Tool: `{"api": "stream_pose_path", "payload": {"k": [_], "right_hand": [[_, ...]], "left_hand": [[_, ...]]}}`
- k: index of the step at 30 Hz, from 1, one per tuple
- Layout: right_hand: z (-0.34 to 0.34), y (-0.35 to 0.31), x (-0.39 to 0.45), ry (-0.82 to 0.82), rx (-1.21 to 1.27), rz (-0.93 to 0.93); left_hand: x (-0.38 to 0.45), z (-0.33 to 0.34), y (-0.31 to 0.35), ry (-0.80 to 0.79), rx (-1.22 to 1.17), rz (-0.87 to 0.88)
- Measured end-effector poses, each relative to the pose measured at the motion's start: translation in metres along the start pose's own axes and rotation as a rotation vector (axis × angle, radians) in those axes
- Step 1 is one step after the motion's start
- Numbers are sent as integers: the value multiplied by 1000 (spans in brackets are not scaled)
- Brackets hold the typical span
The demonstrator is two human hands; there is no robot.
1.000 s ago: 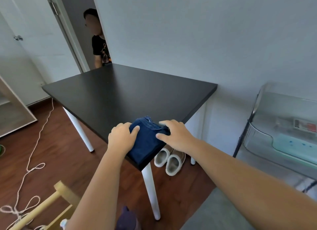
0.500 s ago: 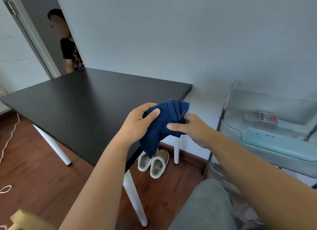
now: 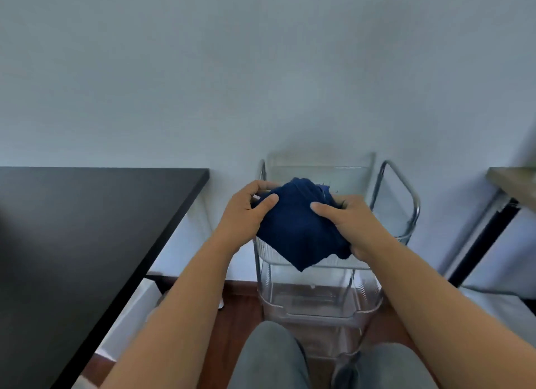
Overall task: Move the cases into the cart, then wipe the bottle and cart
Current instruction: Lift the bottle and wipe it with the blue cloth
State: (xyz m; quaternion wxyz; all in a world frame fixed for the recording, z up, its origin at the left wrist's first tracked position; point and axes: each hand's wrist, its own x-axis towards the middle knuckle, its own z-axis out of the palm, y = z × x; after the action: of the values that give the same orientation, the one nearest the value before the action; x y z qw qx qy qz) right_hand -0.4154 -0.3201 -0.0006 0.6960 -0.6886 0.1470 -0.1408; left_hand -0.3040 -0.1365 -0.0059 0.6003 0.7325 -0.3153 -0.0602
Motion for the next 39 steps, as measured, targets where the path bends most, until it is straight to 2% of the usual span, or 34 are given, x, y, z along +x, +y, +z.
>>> {"api": "stream_pose_path", "payload": {"k": [5,8,13,15,18,22,24,26,29,31,34,39], "right_hand": [[-50,-17,13,90,-29,-28],[-73,-21,24,139,-56,-37],[-103,-22,41,259,-83,-18],[-111,-22,47,289,-173,-34],[-121,-27,57,352,-552,-137],[-109,-31,68,366,-1046,-301],[-91,-22,71,291,-1219,-331],[-68,-9,73,170,-1264,-259],[-25,17,71,-46,-1250,-75],[-4,37,67,-114,-1169,-18],[0,56,60,-104,-1040,-47],[-37,61,52,-62,-786,-166]], "left_hand": [[38,38,-13,-78,61,-37],[58,45,-29,-111,260,-115],[84,49,-60,-477,740,-312],[92,54,-69,-591,884,-381],[103,60,-76,-688,1020,-447],[106,62,-85,-736,964,-546],[105,63,-88,-737,942,-577],[106,63,-88,-738,962,-579],[104,64,-85,-749,922,-607],[102,63,-82,-739,932,-599],[103,60,-82,-693,799,-634],[105,44,-67,-582,554,-596]]}}
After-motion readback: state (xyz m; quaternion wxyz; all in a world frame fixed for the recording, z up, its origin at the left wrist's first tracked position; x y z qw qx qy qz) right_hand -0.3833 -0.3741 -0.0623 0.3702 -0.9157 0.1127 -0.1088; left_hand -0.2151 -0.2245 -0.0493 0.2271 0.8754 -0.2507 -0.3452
